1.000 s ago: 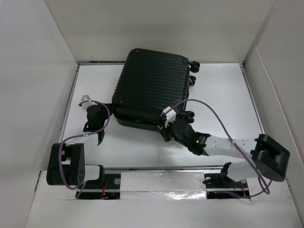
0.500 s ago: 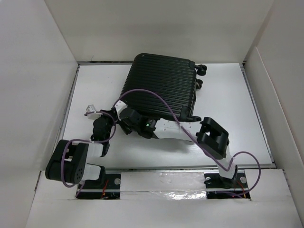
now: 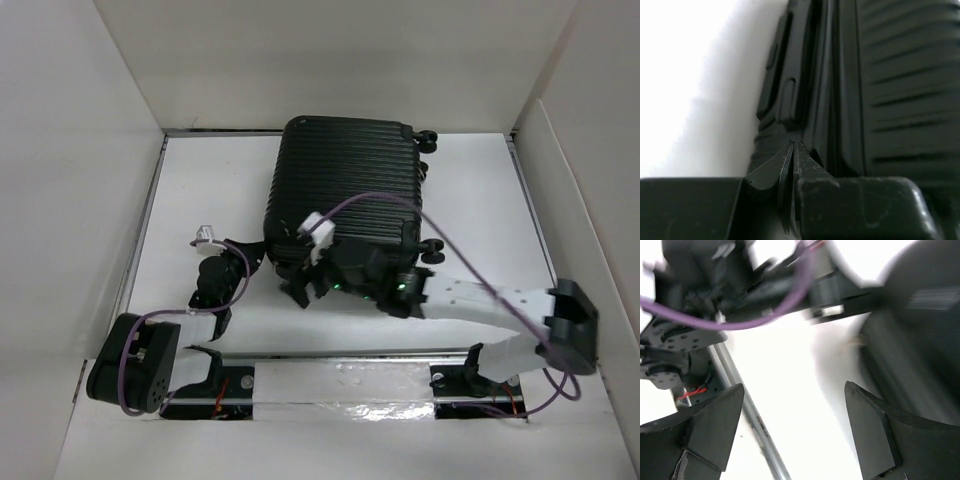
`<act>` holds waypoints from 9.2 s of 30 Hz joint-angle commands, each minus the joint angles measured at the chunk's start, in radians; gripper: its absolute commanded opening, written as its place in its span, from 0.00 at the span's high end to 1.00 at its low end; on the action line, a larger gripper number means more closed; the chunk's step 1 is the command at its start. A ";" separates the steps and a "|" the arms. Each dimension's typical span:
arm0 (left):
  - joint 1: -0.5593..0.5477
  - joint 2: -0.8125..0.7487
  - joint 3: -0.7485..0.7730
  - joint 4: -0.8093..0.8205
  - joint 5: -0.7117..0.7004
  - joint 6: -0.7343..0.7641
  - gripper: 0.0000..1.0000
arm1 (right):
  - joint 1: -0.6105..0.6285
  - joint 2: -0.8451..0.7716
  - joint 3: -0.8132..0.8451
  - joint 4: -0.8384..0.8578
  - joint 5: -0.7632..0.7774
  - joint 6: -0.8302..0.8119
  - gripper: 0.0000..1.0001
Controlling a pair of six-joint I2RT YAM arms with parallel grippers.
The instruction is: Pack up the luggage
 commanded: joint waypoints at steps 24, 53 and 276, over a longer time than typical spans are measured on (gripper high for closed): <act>-0.014 -0.276 0.200 -0.512 0.003 0.281 0.66 | -1.179 0.136 0.024 0.479 -0.847 0.411 0.00; -0.587 -0.380 0.126 -0.540 -0.339 0.132 0.71 | -0.805 0.886 1.417 -0.101 -1.016 0.325 0.00; -0.124 0.139 0.354 -0.084 0.298 0.181 0.19 | -1.046 0.289 0.168 0.218 -0.834 0.189 0.01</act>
